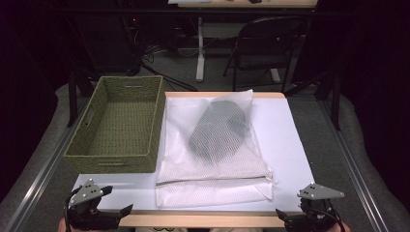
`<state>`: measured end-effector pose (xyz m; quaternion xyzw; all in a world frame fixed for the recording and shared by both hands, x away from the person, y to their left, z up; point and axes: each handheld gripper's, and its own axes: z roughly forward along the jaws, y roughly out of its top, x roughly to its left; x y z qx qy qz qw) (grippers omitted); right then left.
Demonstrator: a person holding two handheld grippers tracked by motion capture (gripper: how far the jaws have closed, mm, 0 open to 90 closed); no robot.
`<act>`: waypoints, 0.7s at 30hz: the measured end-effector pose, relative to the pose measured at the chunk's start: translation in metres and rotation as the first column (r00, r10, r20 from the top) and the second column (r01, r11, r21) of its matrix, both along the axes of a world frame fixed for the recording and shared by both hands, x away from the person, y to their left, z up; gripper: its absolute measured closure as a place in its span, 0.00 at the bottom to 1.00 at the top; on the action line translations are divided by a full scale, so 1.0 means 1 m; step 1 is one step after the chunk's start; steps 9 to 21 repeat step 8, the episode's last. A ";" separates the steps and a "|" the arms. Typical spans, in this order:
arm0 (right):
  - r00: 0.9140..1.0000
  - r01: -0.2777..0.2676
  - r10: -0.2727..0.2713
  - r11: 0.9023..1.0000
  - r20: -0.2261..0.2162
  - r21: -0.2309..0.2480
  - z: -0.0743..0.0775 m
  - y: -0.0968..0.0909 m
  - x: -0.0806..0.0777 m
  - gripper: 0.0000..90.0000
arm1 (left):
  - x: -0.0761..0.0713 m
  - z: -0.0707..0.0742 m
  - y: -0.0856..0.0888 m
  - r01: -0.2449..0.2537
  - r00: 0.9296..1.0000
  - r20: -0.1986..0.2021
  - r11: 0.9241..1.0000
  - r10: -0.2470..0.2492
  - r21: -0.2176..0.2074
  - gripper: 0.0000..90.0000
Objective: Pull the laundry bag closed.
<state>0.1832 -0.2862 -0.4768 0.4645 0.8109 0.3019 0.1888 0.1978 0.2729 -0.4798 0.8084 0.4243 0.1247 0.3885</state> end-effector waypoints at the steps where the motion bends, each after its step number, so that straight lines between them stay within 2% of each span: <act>1: 1.000 0.001 -0.001 1.000 -0.004 -0.002 -0.003 -0.001 -0.004 0.03 | -0.001 -0.001 0.000 -0.001 1.000 -0.003 1.000 0.001 -0.006 0.08; 4: 1.000 0.005 -0.005 1.000 -0.017 0.006 -0.012 -0.003 -0.011 0.02 | -0.001 -0.003 -0.001 -0.002 1.000 -0.003 1.000 0.003 0.009 0.07; 6: 0.999 0.005 -0.006 1.000 -0.039 -0.018 -0.017 -0.003 -0.011 0.01 | 0.000 -0.004 -0.001 -0.004 1.000 -0.001 1.000 0.004 0.006 0.06; 8: 0.998 0.007 -0.008 1.000 -0.057 -0.013 -0.020 -0.005 -0.009 0.00 | 0.003 -0.005 -0.002 -0.010 1.000 -0.017 1.000 0.010 0.016 0.05; 21: 0.998 0.007 -0.008 1.000 -0.057 -0.013 -0.020 -0.005 -0.009 0.00 | 0.003 -0.005 -0.002 -0.010 1.000 -0.017 1.000 0.010 0.016 0.05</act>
